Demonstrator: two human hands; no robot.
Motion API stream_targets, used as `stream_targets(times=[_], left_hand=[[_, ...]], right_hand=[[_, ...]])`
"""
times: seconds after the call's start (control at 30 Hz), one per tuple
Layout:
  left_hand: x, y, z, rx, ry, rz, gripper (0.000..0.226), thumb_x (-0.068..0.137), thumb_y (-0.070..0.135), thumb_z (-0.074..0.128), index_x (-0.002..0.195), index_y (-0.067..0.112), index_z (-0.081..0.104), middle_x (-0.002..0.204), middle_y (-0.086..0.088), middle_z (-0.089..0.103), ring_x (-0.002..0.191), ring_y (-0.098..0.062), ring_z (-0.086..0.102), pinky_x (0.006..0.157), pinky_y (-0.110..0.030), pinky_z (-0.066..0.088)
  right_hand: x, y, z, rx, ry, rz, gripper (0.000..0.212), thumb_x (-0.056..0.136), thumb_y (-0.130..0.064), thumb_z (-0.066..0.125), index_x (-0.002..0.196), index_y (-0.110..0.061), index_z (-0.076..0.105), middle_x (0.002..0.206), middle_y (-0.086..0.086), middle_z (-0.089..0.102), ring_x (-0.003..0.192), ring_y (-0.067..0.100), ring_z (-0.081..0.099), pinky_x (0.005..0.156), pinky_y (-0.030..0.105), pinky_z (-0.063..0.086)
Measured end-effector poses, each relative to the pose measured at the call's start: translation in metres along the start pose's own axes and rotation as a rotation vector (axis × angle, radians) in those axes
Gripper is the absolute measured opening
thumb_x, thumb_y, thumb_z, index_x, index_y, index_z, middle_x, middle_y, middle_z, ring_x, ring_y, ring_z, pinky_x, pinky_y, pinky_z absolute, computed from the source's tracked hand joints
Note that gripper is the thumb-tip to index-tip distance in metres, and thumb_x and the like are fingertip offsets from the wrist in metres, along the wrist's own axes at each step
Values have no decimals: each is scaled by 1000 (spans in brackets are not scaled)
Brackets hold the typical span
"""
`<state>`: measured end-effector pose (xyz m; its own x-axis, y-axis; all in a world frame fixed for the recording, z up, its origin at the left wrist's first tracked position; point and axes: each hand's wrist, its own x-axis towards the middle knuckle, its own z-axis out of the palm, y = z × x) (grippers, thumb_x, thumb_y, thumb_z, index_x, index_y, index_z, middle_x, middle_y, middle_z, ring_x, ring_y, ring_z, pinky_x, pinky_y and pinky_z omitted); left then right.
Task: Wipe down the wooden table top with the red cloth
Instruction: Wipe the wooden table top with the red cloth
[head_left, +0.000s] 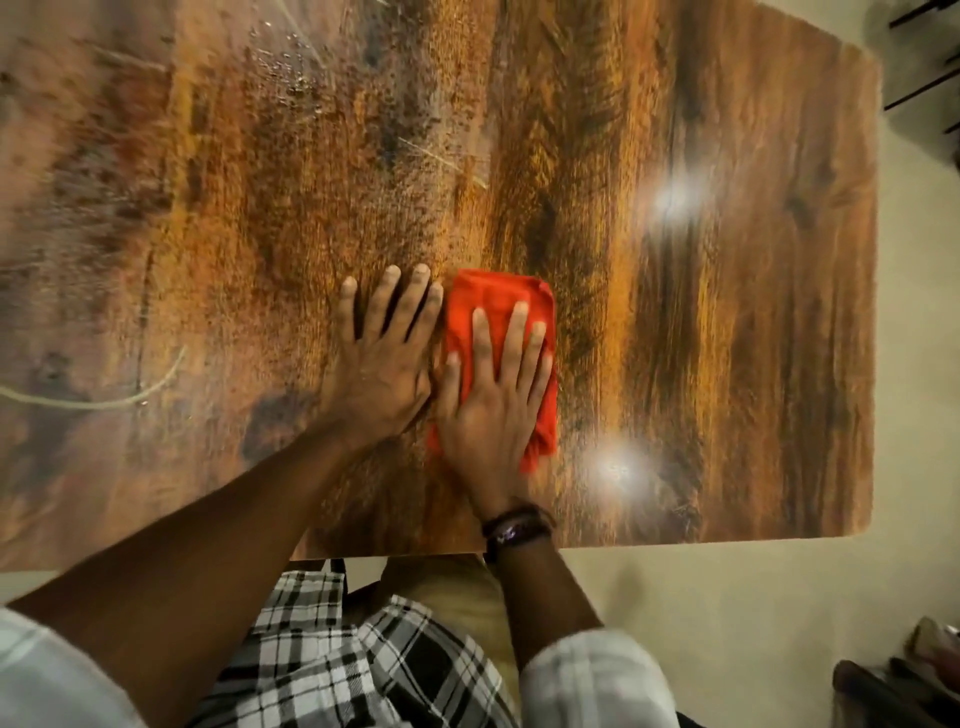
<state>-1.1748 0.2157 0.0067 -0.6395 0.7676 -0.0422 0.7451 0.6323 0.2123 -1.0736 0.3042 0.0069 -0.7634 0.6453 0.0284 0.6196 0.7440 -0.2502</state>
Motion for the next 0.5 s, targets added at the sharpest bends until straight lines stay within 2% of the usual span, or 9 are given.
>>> stream_targets(times=[0.17,0.27,0.37,0.43,0.5], left_hand=[[0,-2,2,-2,0,-5,70,90,33,35,155,9,30,164,-11,25,151,-35,22,119,-63,13],[0,-3,4,-49,12,1,71,90,35,34,156,9,29,164,-11,24,152,-34,19,119,-64,11],[-2,-5,4,-112,39,2,67,92,33,33,155,10,32,164,-8,26,152,-31,20,120,-60,8],[0,-9,1,-143,76,1,58,97,31,33,153,13,38,161,-4,34,149,-28,28,118,-56,15],[11,-17,-5,-150,123,-2,50,101,31,34,147,14,46,153,-2,46,140,-25,40,110,-50,24]], right_hand=[[139,-13,15,36,71,45,57,100,-45,39,155,-28,35,165,4,23,152,26,23,122,50,16],[196,-23,15,6,-51,46,58,102,-47,34,157,-34,23,168,0,11,154,23,13,124,47,7],[207,-21,13,44,-78,37,57,103,-46,34,158,-35,21,168,-1,8,155,23,9,124,48,4],[189,-15,12,84,-74,-2,56,103,-46,35,157,-34,25,168,-1,11,155,23,11,124,50,7],[156,-9,10,107,-31,-41,56,101,-47,34,156,-33,30,167,0,16,154,24,16,123,52,11]])
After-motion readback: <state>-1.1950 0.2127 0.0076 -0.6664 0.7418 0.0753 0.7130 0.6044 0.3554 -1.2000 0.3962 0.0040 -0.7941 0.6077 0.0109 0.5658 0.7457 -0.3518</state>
